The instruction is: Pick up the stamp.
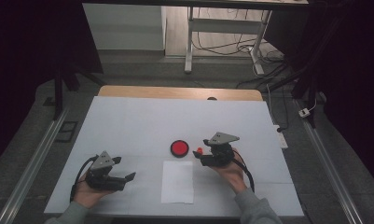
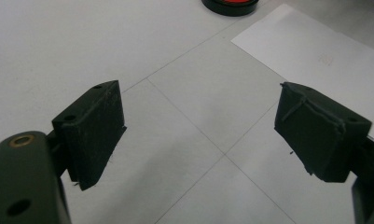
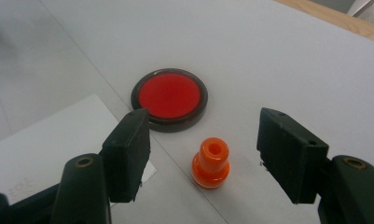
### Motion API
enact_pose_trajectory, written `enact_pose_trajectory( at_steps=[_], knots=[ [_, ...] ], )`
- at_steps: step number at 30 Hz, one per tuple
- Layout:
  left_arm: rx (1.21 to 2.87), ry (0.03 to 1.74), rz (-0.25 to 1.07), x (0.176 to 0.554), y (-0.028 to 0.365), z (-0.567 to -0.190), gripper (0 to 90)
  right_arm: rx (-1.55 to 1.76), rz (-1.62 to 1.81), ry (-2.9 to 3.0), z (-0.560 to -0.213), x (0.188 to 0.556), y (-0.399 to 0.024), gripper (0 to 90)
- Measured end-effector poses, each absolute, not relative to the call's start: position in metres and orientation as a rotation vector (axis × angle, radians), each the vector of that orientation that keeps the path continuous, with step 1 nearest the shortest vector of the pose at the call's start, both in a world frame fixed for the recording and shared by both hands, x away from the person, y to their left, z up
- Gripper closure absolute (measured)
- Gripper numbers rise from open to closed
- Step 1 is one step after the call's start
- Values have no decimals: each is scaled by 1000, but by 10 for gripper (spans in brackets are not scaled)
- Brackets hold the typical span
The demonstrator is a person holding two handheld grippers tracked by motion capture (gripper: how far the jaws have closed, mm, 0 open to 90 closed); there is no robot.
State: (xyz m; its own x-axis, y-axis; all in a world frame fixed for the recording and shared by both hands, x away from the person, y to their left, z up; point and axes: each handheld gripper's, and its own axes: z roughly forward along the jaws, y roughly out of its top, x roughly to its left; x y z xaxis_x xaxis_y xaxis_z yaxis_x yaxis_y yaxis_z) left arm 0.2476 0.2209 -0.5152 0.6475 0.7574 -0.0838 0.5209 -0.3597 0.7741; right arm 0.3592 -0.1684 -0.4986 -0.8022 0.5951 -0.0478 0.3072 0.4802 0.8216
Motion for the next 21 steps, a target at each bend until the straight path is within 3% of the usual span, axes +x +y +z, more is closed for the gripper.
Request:
enact_pose_trajectory(
  at_steps=[21],
  knots=[
    [2054, 999, 368, 246, 222, -517, 162, 811, 1186, 2445, -516, 372, -168, 531]
  ],
)
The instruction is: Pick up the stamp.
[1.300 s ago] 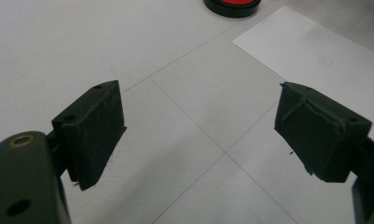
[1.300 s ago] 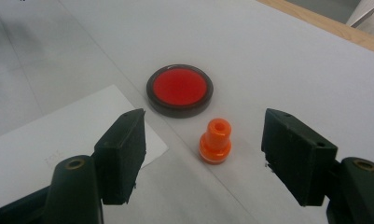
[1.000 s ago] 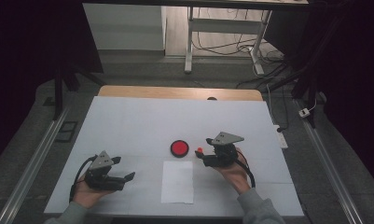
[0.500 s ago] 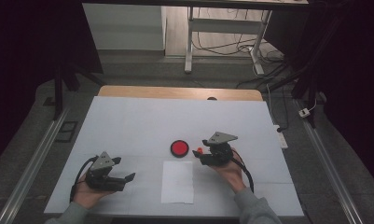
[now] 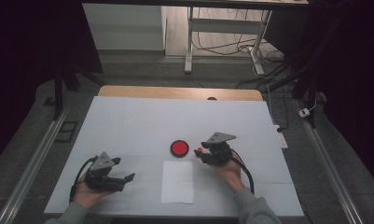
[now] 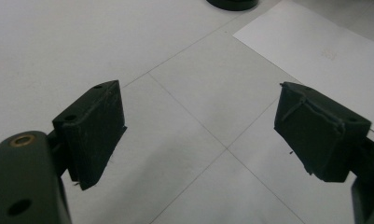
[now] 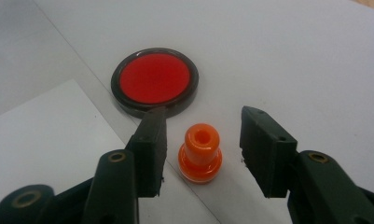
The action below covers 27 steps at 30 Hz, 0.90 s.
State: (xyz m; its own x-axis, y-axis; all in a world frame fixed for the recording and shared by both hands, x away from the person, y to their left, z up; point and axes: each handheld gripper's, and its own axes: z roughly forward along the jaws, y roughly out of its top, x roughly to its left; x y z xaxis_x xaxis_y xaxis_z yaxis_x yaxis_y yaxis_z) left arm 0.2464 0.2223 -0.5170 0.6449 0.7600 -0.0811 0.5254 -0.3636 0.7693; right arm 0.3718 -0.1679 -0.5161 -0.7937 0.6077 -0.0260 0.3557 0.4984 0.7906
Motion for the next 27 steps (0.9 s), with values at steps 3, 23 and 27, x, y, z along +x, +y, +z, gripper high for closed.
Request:
enact_pose_trajectory(
  at_steps=[3, 23, 27],
  knots=[
    [2055, 999, 367, 247, 222, -517, 162, 812, 1184, 2446, -517, 372, -167, 560],
    [2055, 998, 366, 246, 222, -517, 162, 818, 1171, 2466, -522, 375, -164, 713],
    [2056, 998, 369, 246, 222, -517, 163, 810, 1171, 2457, -521, 374, -164, 718]
  ],
)
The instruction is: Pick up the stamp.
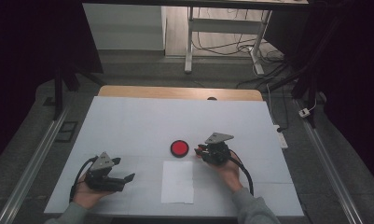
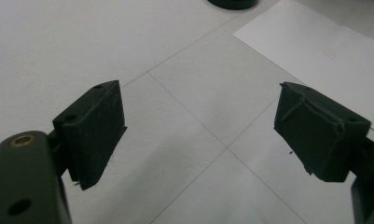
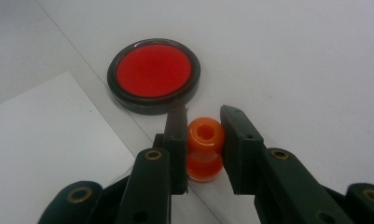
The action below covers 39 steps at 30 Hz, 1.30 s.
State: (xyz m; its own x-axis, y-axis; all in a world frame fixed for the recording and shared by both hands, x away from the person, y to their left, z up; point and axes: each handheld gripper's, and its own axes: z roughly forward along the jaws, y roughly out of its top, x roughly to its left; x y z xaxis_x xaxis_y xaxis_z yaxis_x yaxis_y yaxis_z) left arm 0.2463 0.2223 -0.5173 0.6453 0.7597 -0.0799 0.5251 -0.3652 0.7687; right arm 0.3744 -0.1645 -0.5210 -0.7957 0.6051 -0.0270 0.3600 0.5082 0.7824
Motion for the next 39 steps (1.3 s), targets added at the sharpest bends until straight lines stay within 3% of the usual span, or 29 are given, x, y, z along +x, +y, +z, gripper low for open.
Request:
enact_pose_trajectory(
  at_steps=[39],
  knots=[
    [2051, 999, 394, 247, 223, -518, 163, 832, 1465, 2319, -480, 356, -186, 719]
  ],
)
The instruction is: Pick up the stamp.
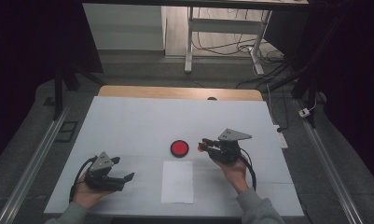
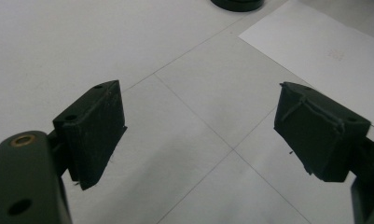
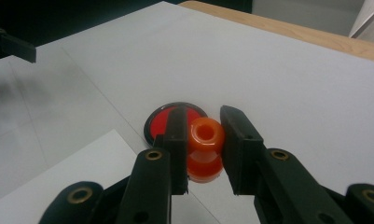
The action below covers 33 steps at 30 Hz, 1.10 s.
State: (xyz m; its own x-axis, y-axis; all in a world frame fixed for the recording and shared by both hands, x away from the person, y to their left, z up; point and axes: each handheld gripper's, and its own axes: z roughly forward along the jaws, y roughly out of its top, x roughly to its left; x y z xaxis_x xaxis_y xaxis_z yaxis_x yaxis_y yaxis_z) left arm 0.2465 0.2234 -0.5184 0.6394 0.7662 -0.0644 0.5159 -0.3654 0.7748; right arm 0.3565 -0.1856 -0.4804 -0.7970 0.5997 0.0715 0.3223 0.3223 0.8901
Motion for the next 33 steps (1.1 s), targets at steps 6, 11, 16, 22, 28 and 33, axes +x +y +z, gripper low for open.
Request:
enact_pose_trajectory(
  at_steps=[6, 11, 16, 22, 28, 33],
  knots=[
    [2052, 1003, 396, 247, 223, -519, 163, 812, 1479, 2316, -474, 352, -185, 719],
    [2054, 1004, 398, 247, 223, -520, 163, 797, 1501, 2317, -470, 349, -184, 719],
    [2055, 1004, 402, 247, 223, -520, 163, 781, 1528, 2315, -465, 346, -182, 719],
    [2060, 1003, 399, 247, 223, -520, 162, 752, 1543, 2313, -461, 342, -179, 719],
    [2059, 1004, 400, 247, 223, -520, 162, 730, 1553, 2317, -458, 340, -175, 719],
    [2061, 1004, 399, 247, 223, -520, 162, 705, 1559, 2332, -456, 337, -171, 719]
  ],
)
